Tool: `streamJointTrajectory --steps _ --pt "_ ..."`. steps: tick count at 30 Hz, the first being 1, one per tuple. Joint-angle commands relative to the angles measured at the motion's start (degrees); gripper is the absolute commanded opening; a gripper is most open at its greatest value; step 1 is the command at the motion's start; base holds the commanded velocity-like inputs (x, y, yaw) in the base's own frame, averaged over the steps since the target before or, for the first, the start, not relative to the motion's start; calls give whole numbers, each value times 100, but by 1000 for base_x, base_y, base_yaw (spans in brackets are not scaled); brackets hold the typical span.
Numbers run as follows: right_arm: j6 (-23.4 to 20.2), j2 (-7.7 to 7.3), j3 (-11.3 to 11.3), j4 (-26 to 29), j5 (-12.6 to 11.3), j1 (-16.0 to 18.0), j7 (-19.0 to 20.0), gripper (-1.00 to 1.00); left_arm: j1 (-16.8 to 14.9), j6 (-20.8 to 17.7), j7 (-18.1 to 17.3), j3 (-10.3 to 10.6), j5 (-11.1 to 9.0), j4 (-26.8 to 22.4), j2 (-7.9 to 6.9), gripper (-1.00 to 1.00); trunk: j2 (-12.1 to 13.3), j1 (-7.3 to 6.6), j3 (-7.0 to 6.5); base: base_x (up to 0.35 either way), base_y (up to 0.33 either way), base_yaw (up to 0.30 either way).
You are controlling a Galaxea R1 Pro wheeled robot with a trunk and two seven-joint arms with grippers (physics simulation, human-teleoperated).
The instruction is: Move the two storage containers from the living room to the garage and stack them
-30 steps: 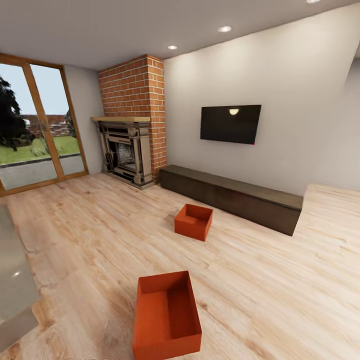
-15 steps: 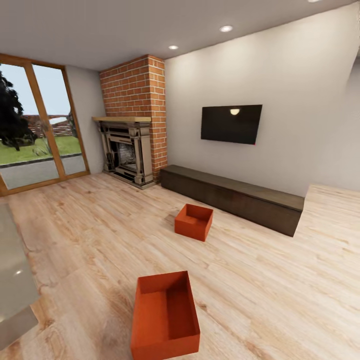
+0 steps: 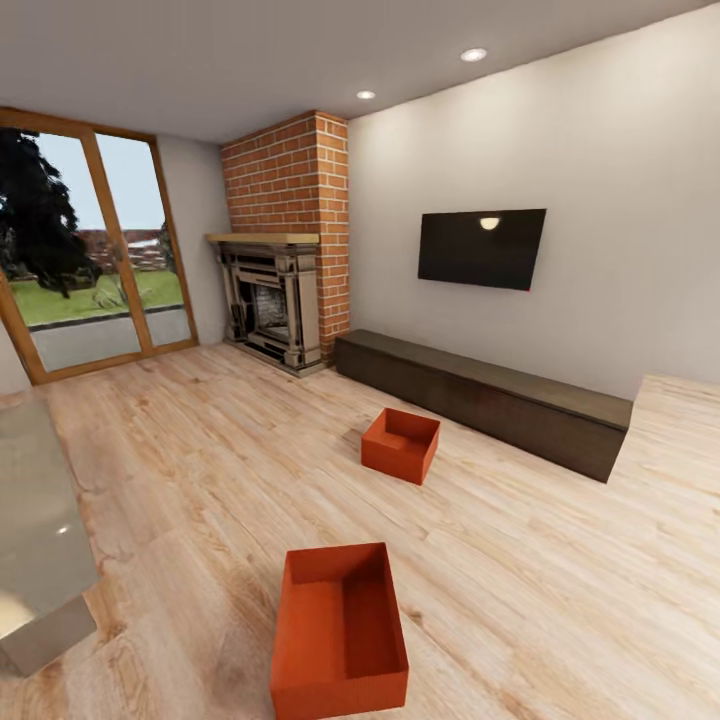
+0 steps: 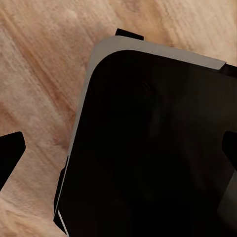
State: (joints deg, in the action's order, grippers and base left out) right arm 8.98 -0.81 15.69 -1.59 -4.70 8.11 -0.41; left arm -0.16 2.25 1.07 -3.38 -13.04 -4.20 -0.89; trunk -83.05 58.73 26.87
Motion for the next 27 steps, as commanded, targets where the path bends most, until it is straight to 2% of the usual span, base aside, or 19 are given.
streamJointTrajectory --steps 1,7,27 --pt "34 2 48 -17 -49 7 -4 100 -2 12 3 -31 -5 1 1 100 -3 0 5 6 0 14" --pt "34 2 48 -17 -49 8 -3 100 -2 12 1 -31 -12 6 1 100 -3 0 5 167 0 4" --pt "36 -6 48 -17 -49 7 -4 100 0 12 0 -31 -14 7 1 100 -3 0 5 306 0 0"
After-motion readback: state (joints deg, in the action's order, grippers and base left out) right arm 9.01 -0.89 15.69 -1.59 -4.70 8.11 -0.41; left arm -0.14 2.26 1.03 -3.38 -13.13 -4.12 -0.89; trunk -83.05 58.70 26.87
